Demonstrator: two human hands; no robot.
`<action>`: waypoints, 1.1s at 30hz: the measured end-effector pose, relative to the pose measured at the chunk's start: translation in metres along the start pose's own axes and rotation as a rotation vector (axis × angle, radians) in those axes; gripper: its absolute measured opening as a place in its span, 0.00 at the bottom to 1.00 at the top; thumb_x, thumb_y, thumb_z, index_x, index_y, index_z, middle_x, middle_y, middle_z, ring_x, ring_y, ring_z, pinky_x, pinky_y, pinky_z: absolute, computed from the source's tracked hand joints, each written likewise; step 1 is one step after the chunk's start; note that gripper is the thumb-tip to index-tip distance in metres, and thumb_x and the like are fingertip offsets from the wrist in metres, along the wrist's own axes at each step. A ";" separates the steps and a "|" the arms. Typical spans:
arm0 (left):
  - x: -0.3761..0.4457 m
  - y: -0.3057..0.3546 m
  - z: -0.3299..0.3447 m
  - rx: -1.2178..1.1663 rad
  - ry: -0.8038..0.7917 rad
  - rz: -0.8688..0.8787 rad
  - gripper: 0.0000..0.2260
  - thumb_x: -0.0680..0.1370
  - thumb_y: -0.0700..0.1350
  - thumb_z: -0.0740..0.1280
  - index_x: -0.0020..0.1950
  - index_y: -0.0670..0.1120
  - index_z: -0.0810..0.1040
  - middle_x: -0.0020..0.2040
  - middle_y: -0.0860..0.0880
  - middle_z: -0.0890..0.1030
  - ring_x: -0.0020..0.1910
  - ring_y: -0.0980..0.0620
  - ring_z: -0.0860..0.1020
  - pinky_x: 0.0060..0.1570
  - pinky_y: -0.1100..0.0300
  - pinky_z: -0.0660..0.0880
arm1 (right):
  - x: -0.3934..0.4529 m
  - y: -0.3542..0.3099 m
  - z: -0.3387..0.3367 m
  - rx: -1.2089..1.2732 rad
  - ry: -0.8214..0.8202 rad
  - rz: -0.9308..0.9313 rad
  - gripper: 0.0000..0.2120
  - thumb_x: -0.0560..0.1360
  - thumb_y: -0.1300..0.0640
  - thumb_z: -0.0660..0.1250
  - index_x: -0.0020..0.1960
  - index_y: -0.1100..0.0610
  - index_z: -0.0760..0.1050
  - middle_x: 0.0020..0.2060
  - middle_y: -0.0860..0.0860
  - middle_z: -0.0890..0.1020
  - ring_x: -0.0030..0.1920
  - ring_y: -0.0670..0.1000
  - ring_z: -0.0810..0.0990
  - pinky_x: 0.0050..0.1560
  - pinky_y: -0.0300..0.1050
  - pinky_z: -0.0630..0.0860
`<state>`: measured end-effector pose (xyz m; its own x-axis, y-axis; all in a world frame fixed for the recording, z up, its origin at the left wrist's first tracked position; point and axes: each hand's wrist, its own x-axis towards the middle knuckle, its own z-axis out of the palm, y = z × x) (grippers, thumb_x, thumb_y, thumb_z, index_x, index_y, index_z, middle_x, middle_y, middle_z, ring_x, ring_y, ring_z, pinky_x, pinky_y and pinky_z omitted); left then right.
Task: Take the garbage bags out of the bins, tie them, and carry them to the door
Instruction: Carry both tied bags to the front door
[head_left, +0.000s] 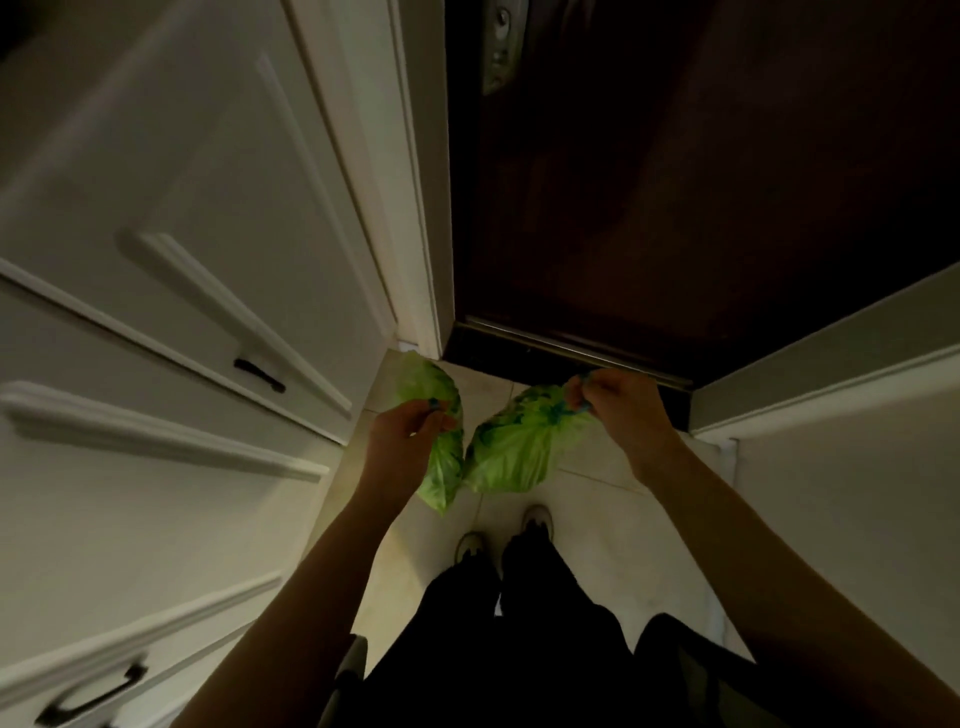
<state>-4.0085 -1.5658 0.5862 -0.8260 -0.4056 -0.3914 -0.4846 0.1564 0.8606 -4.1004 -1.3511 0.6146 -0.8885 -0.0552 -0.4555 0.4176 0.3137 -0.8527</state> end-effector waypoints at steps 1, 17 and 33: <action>0.010 0.003 0.001 -0.002 0.012 -0.008 0.09 0.76 0.36 0.65 0.41 0.46 0.83 0.35 0.57 0.82 0.31 0.66 0.77 0.39 0.67 0.71 | 0.011 -0.006 0.003 -0.019 -0.014 -0.002 0.14 0.74 0.72 0.57 0.32 0.65 0.72 0.36 0.55 0.79 0.40 0.46 0.79 0.47 0.36 0.74; 0.145 0.010 0.044 -0.150 0.370 -0.340 0.06 0.76 0.36 0.65 0.50 0.39 0.81 0.41 0.45 0.84 0.33 0.59 0.76 0.44 0.57 0.73 | 0.212 -0.051 0.051 -0.354 -0.317 0.028 0.15 0.73 0.70 0.60 0.31 0.58 0.77 0.29 0.49 0.78 0.34 0.50 0.76 0.42 0.40 0.73; 0.245 -0.059 0.087 -0.224 0.453 -0.536 0.12 0.76 0.40 0.67 0.58 0.41 0.77 0.53 0.45 0.80 0.54 0.46 0.78 0.60 0.50 0.74 | 0.368 0.020 0.096 -0.593 -0.453 0.167 0.17 0.70 0.61 0.63 0.27 0.48 0.81 0.43 0.65 0.84 0.51 0.66 0.80 0.59 0.65 0.73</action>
<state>-4.2074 -1.5962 0.4117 -0.2693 -0.7144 -0.6459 -0.6778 -0.3359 0.6540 -4.4005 -1.4556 0.4052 -0.6046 -0.3051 -0.7357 0.2540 0.8016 -0.5412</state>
